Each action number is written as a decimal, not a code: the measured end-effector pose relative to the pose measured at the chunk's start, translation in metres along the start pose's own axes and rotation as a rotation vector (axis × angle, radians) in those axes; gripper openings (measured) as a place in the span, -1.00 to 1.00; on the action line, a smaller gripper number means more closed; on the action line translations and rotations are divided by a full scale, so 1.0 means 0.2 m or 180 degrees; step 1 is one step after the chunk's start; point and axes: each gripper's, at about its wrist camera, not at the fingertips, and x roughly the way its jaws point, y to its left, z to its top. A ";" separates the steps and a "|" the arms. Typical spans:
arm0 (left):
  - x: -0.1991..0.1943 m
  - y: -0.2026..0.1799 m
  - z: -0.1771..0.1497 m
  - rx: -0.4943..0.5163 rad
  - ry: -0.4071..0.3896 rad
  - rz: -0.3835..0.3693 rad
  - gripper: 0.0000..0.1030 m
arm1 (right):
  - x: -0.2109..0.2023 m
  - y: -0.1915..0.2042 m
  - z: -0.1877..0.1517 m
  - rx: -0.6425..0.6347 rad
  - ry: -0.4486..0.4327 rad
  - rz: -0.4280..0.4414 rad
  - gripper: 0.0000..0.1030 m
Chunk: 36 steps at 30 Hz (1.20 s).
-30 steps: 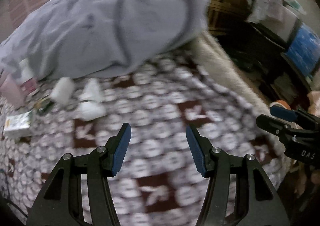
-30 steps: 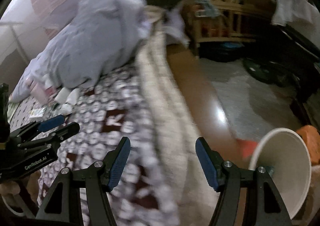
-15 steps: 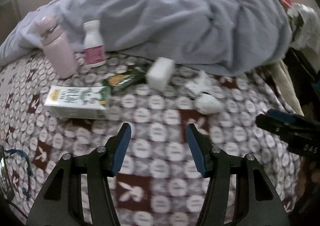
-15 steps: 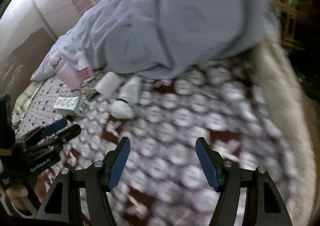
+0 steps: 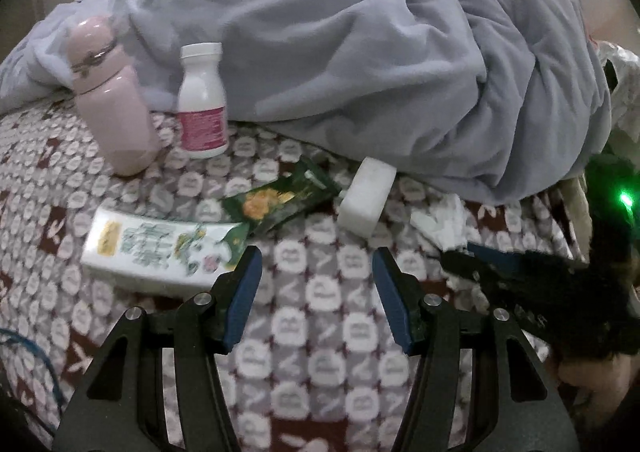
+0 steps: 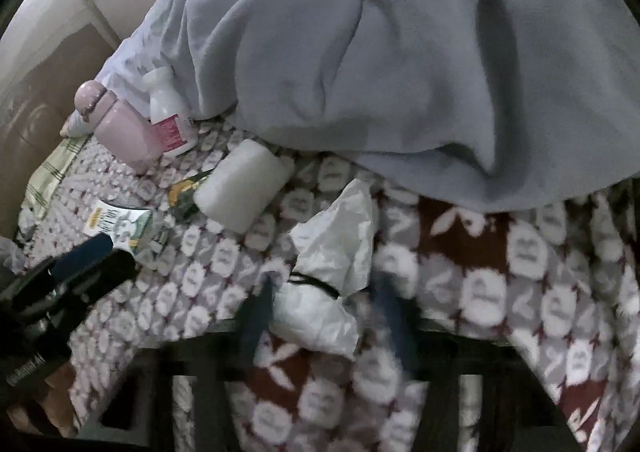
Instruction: Collect trash
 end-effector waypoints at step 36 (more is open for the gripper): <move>-0.21 -1.03 -0.24 0.0904 0.0017 -0.0735 -0.60 | -1.03 -0.56 -0.63 0.0432 -0.0664 -0.0651 -0.51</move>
